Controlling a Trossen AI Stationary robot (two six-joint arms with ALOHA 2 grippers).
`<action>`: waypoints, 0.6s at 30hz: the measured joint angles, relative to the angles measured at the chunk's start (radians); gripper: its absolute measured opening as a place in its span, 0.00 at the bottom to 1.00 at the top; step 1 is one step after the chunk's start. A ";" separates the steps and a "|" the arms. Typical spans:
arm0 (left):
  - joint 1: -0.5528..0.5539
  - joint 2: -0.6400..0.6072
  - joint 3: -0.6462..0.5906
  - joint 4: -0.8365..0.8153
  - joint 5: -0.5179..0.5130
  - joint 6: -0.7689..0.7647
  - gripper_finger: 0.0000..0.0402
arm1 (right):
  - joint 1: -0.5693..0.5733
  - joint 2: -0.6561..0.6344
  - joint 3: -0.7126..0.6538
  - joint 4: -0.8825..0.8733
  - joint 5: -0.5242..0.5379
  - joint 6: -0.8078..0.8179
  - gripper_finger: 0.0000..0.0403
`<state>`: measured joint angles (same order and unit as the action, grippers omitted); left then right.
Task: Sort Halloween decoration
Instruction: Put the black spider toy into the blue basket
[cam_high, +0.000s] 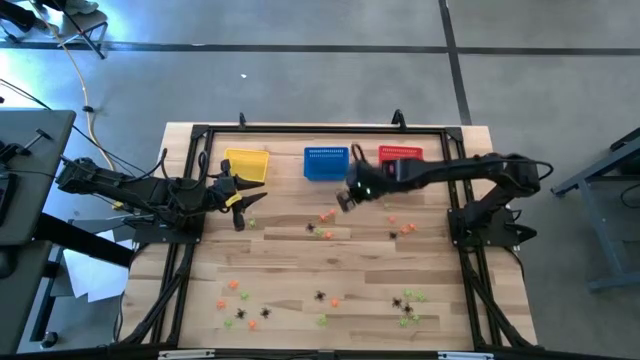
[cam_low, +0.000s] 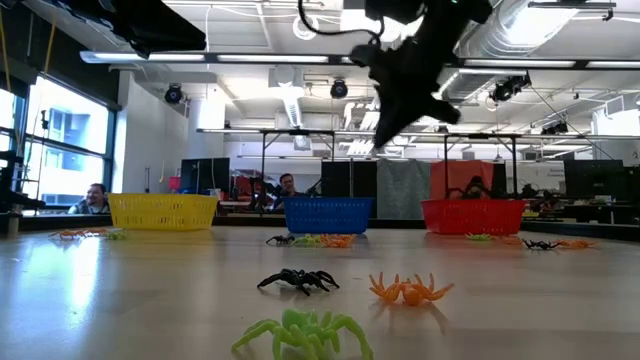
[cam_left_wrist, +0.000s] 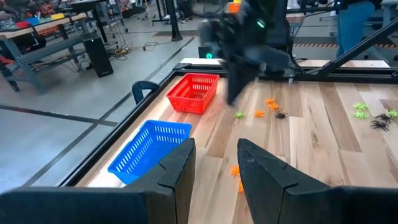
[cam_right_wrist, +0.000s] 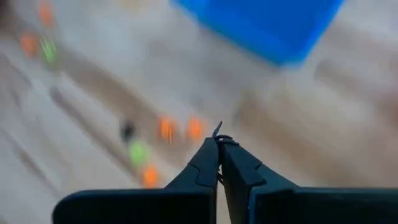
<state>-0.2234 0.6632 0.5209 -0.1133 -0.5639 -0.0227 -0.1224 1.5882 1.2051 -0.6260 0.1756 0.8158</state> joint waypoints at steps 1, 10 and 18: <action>0.000 0.000 0.000 -0.001 0.000 0.001 0.27 | -0.018 0.004 0.023 0.013 0.020 -0.026 0.00; 0.000 0.000 0.000 -0.006 0.000 0.033 0.27 | -0.196 0.231 0.247 0.047 -0.003 -0.257 0.00; 0.000 0.000 0.000 -0.064 0.000 0.026 0.28 | -0.278 0.478 0.424 -0.016 -0.152 -0.354 0.00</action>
<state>-0.2230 0.6632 0.5209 -0.1777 -0.5640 0.0036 -0.3999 2.0662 1.6287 -0.6422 0.0240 0.4618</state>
